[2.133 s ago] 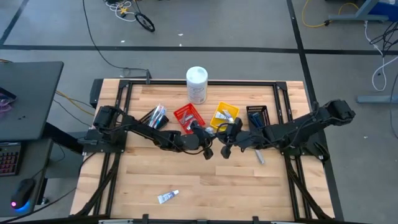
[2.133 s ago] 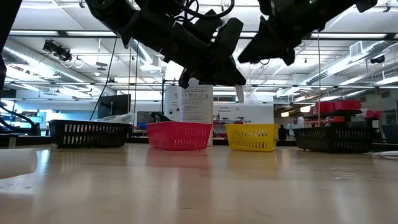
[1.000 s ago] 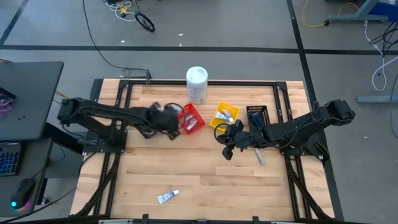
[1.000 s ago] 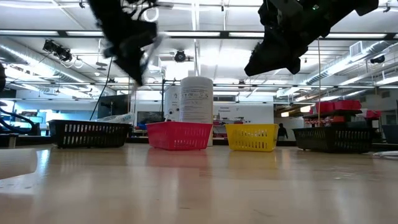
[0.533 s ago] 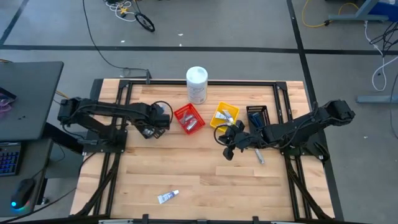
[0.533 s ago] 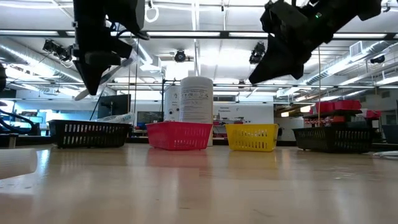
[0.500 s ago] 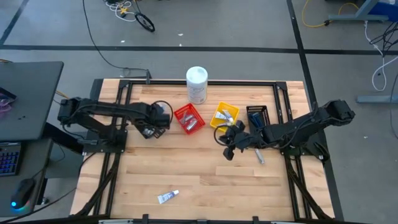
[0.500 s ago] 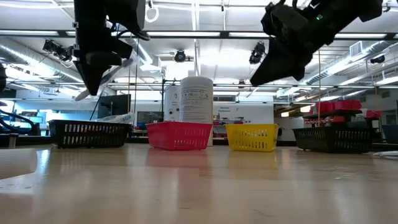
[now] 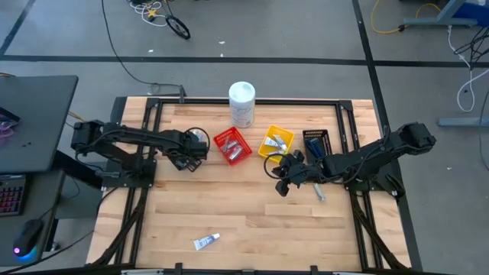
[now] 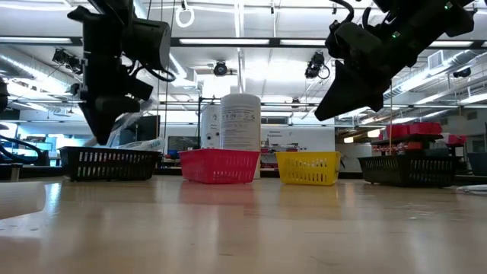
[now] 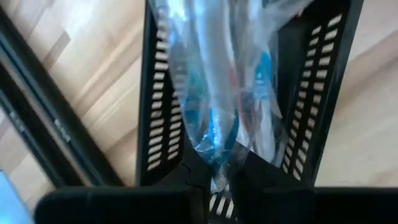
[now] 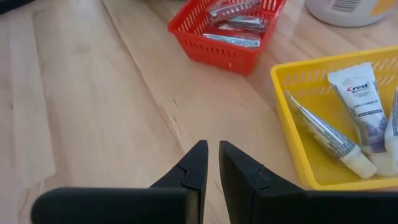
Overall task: Pick & Place Travel size toiletries
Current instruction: Put the blue toothbrush into the left black basket, then put the white toothpaste into the yellow basket
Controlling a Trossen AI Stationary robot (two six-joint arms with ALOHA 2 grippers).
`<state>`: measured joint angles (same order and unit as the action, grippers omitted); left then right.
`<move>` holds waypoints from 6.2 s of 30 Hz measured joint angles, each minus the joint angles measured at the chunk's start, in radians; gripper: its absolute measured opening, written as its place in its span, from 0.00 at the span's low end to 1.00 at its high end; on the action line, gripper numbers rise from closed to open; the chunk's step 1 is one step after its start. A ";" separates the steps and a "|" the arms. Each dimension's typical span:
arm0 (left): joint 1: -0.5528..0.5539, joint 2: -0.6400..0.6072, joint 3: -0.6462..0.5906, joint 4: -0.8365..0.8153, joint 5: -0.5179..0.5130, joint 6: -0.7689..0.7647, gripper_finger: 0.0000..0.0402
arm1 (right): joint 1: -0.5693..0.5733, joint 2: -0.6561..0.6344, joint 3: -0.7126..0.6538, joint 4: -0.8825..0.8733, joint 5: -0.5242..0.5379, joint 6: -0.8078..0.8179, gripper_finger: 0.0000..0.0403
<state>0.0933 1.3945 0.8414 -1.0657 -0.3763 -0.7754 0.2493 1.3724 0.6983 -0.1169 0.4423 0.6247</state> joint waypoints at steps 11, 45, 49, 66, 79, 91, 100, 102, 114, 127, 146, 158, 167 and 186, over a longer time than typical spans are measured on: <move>-0.001 0.000 -0.026 0.092 -0.038 0.059 0.30 | 0.000 0.000 0.000 0.057 0.000 0.000 0.12; -0.443 0.000 0.195 0.439 -0.117 0.059 0.31 | -0.062 0.000 0.000 0.164 0.100 -0.329 0.12; -0.507 0.000 0.195 0.438 -0.123 0.027 0.30 | -0.122 0.007 0.000 0.224 -0.078 -0.363 0.12; -0.604 0.000 0.195 0.459 -0.146 -0.060 0.30 | -0.197 0.212 0.000 0.570 -0.348 -0.528 0.12; -0.655 0.000 0.195 0.458 -0.145 -0.220 0.30 | -0.203 0.216 0.000 0.704 -0.368 -0.584 0.12; -0.773 0.060 0.194 0.484 -0.082 -0.283 0.33 | -0.201 0.216 0.000 0.714 -0.494 -0.574 0.12; -0.817 0.271 0.194 0.743 -0.016 -0.239 0.47 | -0.129 0.216 0.000 0.728 -0.553 -0.551 0.12; -0.826 0.298 0.194 0.776 -0.001 -0.259 0.50 | -0.109 0.216 0.000 0.728 -0.552 -0.551 0.12; -0.902 0.344 0.195 0.770 -0.075 -0.279 0.56 | 0.027 0.216 0.000 0.727 -0.585 -0.510 0.12; -0.965 0.498 0.195 0.799 -0.105 -0.365 0.56 | 0.130 0.216 0.000 0.703 -0.488 -0.508 0.12; -0.899 0.532 0.193 0.797 -0.499 -0.393 0.24 | 0.151 0.216 0.000 0.542 -0.452 -0.303 0.12; -0.561 0.530 0.193 1.174 -0.478 0.137 0.23 | 0.174 0.215 0.000 -0.133 -0.326 0.227 0.12; -0.442 0.528 0.195 1.385 -0.335 0.395 0.23 | 0.206 0.215 0.000 -0.106 -0.148 0.253 0.12; -0.066 0.534 0.195 1.731 0.054 0.574 0.23 | 0.196 0.044 0.024 -0.344 0.101 0.250 0.12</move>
<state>0.0275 1.9285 1.0363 0.6649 -0.3226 -0.2018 0.4458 1.4166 0.7219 -0.4608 0.5436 0.8744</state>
